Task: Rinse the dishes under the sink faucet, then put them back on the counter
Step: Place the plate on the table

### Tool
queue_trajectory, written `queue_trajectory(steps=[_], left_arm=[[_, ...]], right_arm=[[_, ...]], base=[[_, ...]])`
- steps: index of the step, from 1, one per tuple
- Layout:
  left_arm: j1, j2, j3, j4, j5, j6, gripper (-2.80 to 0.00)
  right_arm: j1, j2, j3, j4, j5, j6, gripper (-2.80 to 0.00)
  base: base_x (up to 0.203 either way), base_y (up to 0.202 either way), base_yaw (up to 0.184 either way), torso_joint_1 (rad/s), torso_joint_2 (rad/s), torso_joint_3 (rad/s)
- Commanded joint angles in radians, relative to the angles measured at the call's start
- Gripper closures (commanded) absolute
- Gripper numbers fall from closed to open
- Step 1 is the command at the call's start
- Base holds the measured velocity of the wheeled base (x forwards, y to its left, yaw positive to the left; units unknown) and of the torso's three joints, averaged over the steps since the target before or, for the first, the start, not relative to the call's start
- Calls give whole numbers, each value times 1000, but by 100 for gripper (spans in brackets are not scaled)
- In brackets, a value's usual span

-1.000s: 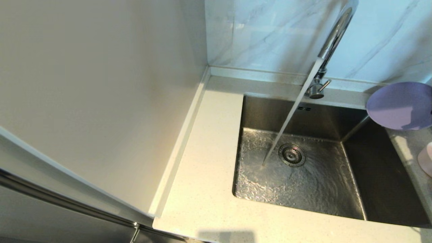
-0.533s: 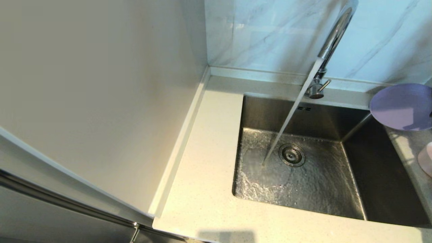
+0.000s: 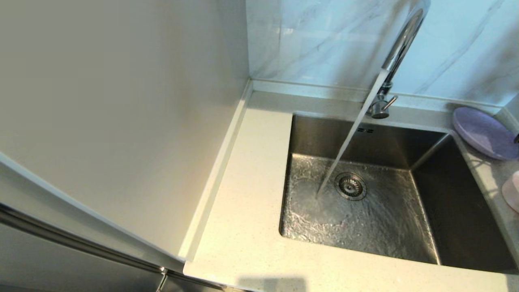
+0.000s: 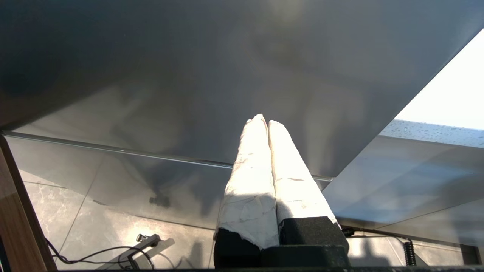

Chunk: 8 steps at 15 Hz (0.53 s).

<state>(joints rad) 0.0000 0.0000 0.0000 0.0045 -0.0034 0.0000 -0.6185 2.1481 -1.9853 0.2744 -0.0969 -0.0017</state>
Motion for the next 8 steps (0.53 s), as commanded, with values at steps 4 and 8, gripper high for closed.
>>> queue_trajectory(steps=[4,8], left_arm=[[0,0,0,0,0,0,0],[0,0,0,0,0,0,0]], right_arm=[[2,-24,-1,-30,0,0,-280],[6,-132,1,88,51,-2,-280]], base=[[0,0,0,0,0,0],[0,0,0,0,0,0]])
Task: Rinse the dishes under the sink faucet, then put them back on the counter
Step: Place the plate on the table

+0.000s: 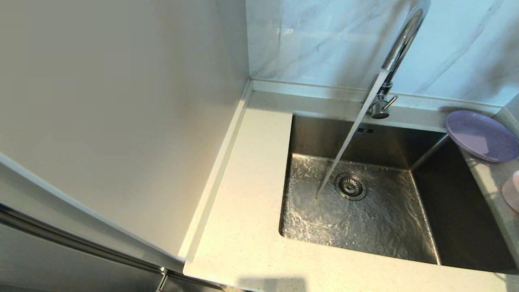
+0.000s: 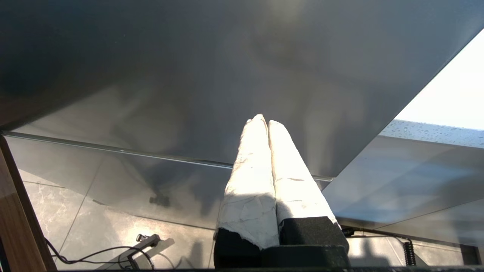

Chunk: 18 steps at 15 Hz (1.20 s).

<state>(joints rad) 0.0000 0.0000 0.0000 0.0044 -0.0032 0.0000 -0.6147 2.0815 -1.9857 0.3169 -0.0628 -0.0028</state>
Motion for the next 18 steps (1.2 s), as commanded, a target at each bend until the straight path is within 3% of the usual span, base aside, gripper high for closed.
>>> queue_trajectory(steps=[1,4,5,10,15,18], left_arm=[[0,0,0,0,0,0,0],[0,0,0,0,0,0,0],[0,0,0,0,0,0,0],[0,0,0,0,0,0,0],[0,0,0,0,0,0,0],[0,0,0,0,0,0,0]], right_arm=[[4,-108,2,108,38,-1,-280],[19,-231,11,400,132,-3,-280],[28,-256,18,476,157,-3,0],[33,-293,40,562,189,-75,0],[36,-300,4,813,182,-74,0],[36,-282,5,842,107,-66,0]], base=[[0,0,0,0,0,0],[0,0,0,0,0,0],[0,0,0,0,0,0],[0,0,0,0,0,0],[0,0,0,0,0,0],[0,0,0,0,0,0]])
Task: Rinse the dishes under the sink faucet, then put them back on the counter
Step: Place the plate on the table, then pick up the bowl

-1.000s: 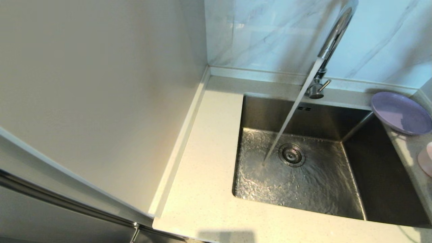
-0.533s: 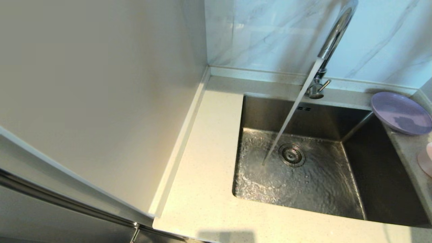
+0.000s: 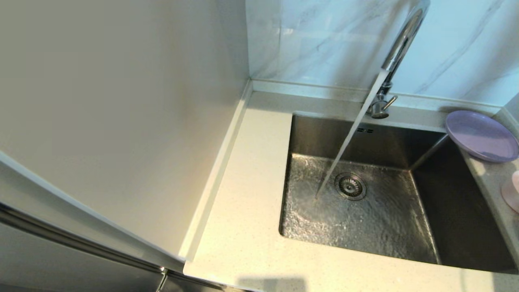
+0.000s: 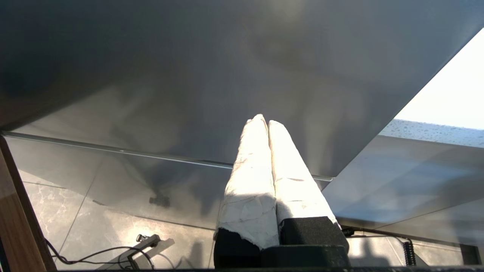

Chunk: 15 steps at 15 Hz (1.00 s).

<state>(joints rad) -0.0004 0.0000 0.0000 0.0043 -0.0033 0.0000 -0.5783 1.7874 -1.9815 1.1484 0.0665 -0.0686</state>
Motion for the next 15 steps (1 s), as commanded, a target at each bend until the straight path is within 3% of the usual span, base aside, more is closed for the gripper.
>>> queue_trajectory(steps=[1,12,13,14,15], left_arm=[[0,0,0,0,0,0,0],[0,0,0,0,0,0,0],[0,0,0,0,-1,0,0],[0,0,0,0,0,0,0],[0,0,0,0,0,0,0]], right_arm=[[1,24,2,13,-30,3,0],[5,156,23,-50,-8,15,0],[5,161,25,-50,-8,13,-259],[5,166,25,-50,-9,12,-280],[5,172,26,-50,-10,12,-280]], base=[[0,0,0,0,0,0],[0,0,0,0,0,0],[0,0,0,0,0,0],[0,0,0,0,0,0],[0,0,0,0,0,0]])
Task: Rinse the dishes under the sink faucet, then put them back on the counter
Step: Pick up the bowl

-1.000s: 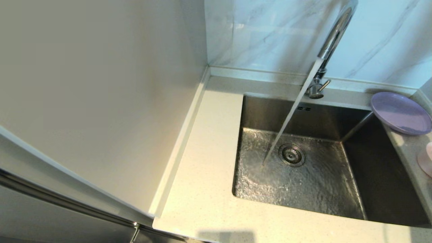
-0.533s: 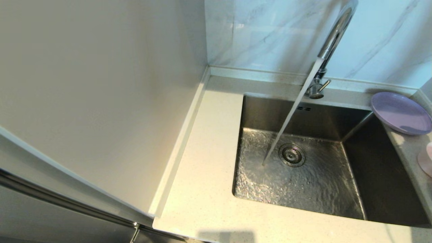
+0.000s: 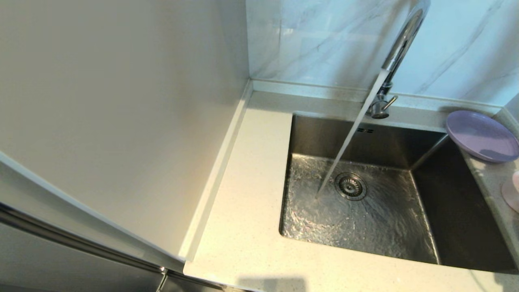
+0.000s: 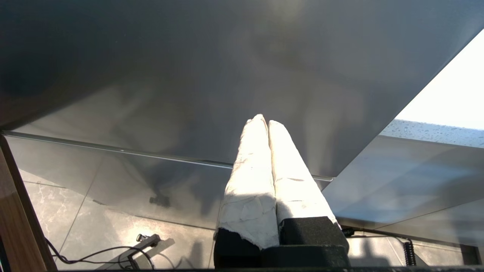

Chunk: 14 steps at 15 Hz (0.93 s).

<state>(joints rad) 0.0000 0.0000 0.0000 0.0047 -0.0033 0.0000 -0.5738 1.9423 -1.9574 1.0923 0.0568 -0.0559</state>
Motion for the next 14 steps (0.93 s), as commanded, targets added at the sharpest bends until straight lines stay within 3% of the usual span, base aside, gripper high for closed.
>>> queue_trajectory(steps=[1,10,14], left_arm=[[0,0,0,0,0,0,0],[0,0,0,0,0,0,0],[0,0,0,0,0,0,0]], right_arm=[[0,18,1,6,1,-2,-280],[29,65,-10,2,9,-7,-280],[37,117,-11,-75,6,-10,-280]], base=[[0,0,0,0,0,0],[0,0,0,0,0,0],[0,0,0,0,0,0]])
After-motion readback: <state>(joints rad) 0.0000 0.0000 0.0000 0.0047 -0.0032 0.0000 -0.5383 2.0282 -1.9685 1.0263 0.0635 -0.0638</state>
